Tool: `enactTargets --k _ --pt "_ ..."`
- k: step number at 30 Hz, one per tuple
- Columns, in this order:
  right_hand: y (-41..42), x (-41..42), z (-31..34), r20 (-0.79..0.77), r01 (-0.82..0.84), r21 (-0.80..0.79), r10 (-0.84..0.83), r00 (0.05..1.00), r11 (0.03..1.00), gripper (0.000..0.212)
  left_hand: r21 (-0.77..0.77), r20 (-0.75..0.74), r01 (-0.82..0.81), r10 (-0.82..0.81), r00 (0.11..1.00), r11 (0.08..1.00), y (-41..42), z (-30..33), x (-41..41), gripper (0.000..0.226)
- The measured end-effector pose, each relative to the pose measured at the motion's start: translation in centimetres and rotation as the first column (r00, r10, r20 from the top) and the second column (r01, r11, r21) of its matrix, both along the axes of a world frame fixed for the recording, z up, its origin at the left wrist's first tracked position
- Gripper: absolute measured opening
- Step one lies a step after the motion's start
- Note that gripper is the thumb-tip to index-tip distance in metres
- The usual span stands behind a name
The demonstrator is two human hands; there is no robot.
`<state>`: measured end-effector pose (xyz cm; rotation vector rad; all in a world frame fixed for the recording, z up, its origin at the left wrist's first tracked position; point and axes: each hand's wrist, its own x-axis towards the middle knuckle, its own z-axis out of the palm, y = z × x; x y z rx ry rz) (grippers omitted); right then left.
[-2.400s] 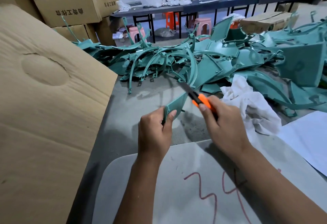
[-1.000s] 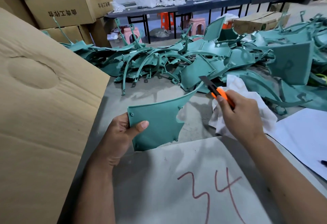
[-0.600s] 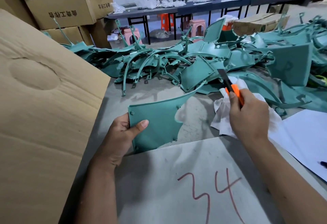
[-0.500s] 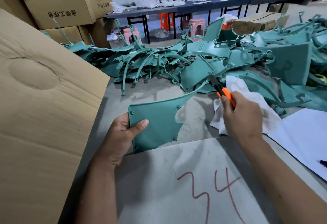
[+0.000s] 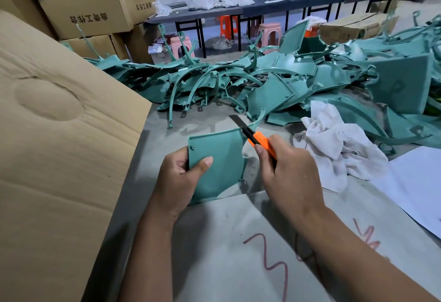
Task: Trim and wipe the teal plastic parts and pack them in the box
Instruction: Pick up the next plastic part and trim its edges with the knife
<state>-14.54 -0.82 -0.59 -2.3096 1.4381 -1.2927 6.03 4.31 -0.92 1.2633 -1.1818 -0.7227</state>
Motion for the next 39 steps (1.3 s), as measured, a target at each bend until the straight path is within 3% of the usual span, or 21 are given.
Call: enactTargets --k 2,5,8,11,14,16,18,20,22,24,26,28,30,33,35,39 --pt "0.2 0.0 0.1 0.006 0.029 -0.007 -0.029 1.0 1.0 0.033 -0.054 0.184 -0.113 0.122 0.975 0.992 -0.4 -0.2 -0.9 0.013" --pt "1.2 0.8 0.2 0.012 -0.012 -0.008 0.012 1.0 1.0 0.031 -0.24 0.396 -0.208 0.292 0.871 0.948 -0.8 -0.2 -3.1 0.017" --pt "2.3 1.8 0.3 0.03 -0.074 -0.035 0.075 0.997 0.997 0.029 -0.369 0.483 -0.282 0.442 0.756 0.886 -1.1 0.1 -4.5 0.026" --pt "2.5 1.7 0.3 0.096 -0.238 -0.066 0.244 0.965 0.969 0.027 -0.353 0.469 -0.368 0.503 0.726 0.86 -1.4 -0.2 -4.5 0.033" --pt "2.0 1.0 0.3 0.232 -0.386 -0.138 0.408 0.883 0.912 0.023 -0.255 0.325 -0.519 0.578 0.749 0.816 -1.8 -0.3 -4.6 0.018" --pt "1.4 0.7 -0.1 0.454 -0.357 -0.068 0.347 0.821 0.932 0.023 -0.096 -0.139 -0.538 0.524 0.84 0.837 -2.2 0.0 -4.7 0.006" --pt "0.7 0.7 -0.3 0.622 -0.36 0.085 0.233 0.747 0.929 0.024 -0.011 -0.628 -0.397 0.303 0.717 0.918 -2.5 0.6 -5.0 0.024" --pt "0.1 0.6 -0.5 0.669 -0.357 0.209 0.133 0.731 0.911 0.028 -0.052 -0.798 -0.29 0.135 0.588 0.956 -2.6 0.9 -5.3 0.037" --pt "-0.5 0.6 -0.8 0.731 -0.417 0.285 0.086 0.677 0.863 0.033 -0.087 -0.834 -0.195 0.035 0.55 0.977 -2.4 1.2 -5.9 0.045" --pt "-0.9 0.5 -1.0 0.779 -0.498 0.299 0.093 0.62 0.814 0.023 -0.062 -0.816 -0.111 0.014 0.577 0.992 -2.1 1.3 -6.1 0.051" --pt "-1.6 -0.3 -1.0 0.736 -0.425 0.272 0.098 0.67 0.863 0.019 0.004 -0.724 -0.064 0.047 0.688 0.998 -1.9 1.1 -5.5 0.042" --pt "-2.5 -1.3 -0.8 0.68 -0.321 0.254 0.067 0.73 0.912 0.028 0.047 -0.471 -0.085 0.097 0.877 0.995 -1.8 1.0 -4.3 0.021" --pt "-3.2 -2.1 -0.8 0.654 -0.274 0.231 0.06 0.755 0.933 0.028 0.033 -0.278 -0.079 0.085 0.957 0.996 -1.7 0.9 -3.6 0.026" --pt "-3.2 -2.5 -1.0 0.555 -0.131 0.138 0.032 0.831 0.982 0.012 0.028 -0.252 -0.142 0.145 0.957 0.989 -1.9 0.9 -3.9 0.025" --pt "-3.2 -2.6 -1.1 0.441 -0.025 0.053 0.0 0.897 0.998 0.03 0.027 -0.349 -0.232 0.227 0.909 0.972 -2.1 1.1 -4.3 0.018" --pt "-2.4 -2.3 -0.6 0.236 -0.14 -0.06 0.151 0.96 0.988 0.037 0.048 -0.568 -0.319 0.289 0.771 0.947 -2.6 1.9 -4.0 0.011"
